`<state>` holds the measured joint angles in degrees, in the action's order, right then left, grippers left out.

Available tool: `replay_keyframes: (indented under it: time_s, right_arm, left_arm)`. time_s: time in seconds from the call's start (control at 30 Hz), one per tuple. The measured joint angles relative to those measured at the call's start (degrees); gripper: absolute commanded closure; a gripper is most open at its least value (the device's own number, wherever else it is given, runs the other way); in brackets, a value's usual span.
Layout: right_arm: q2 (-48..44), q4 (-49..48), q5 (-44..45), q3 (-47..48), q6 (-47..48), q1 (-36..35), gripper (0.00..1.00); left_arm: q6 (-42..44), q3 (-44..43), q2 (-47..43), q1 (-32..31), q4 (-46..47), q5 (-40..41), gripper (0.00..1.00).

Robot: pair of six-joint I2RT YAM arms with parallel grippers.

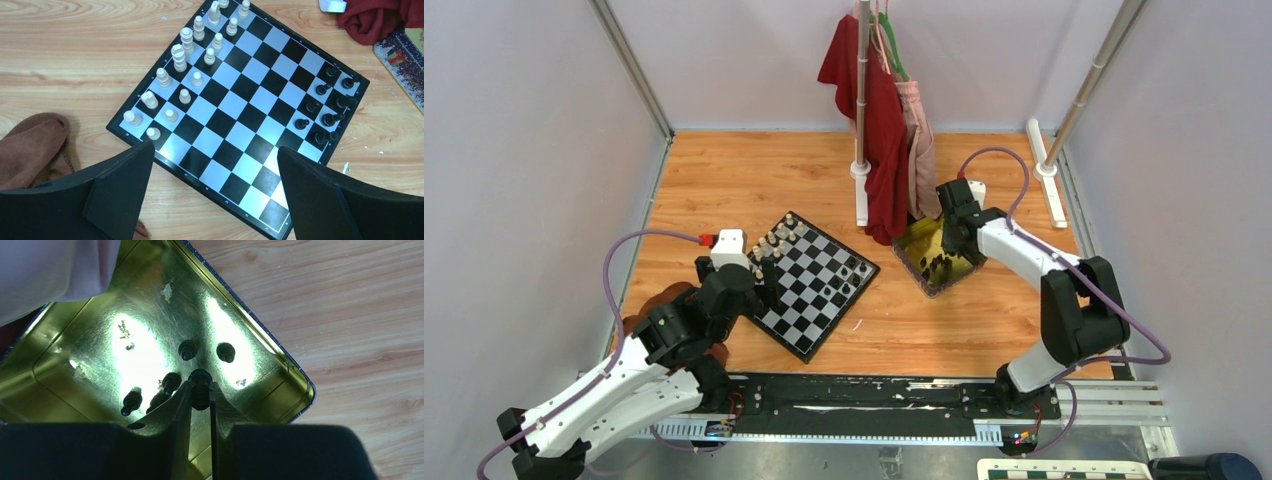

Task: Set up the chess pieces on the board
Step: Pick up the chess piece from the storage box, then place the chess piece on the chessboard.

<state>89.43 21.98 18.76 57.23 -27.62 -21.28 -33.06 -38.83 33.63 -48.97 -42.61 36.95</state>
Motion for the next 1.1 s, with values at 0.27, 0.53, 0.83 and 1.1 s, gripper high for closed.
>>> replay_keyframes:
  time_s: [0.27,0.53,0.83,1.1]
  right_arm:
    - [-5.22,0.81,-0.5,-1.31,0.26,-0.28,1.0]
    - [-10.56,3.65,-0.02,-1.92,1.75,-4.68,1.0]
    - [-16.22,8.5,2.12,-1.49,2.51,-19.58,1.0]
    - [-14.84,12.02,2.67,1.29,2.54,-33.44,1.0]
  left_arm:
    - [0.0,0.02,-0.09,-0.02,0.0,0.2,0.0]
    - [0.02,0.02,-0.33,-0.02,0.0,0.22,0.0]
    - [0.0,0.04,-0.59,-0.04,0.0,0.22,0.0]
    - [0.0,0.04,-0.87,-0.04,0.0,0.24,0.0]
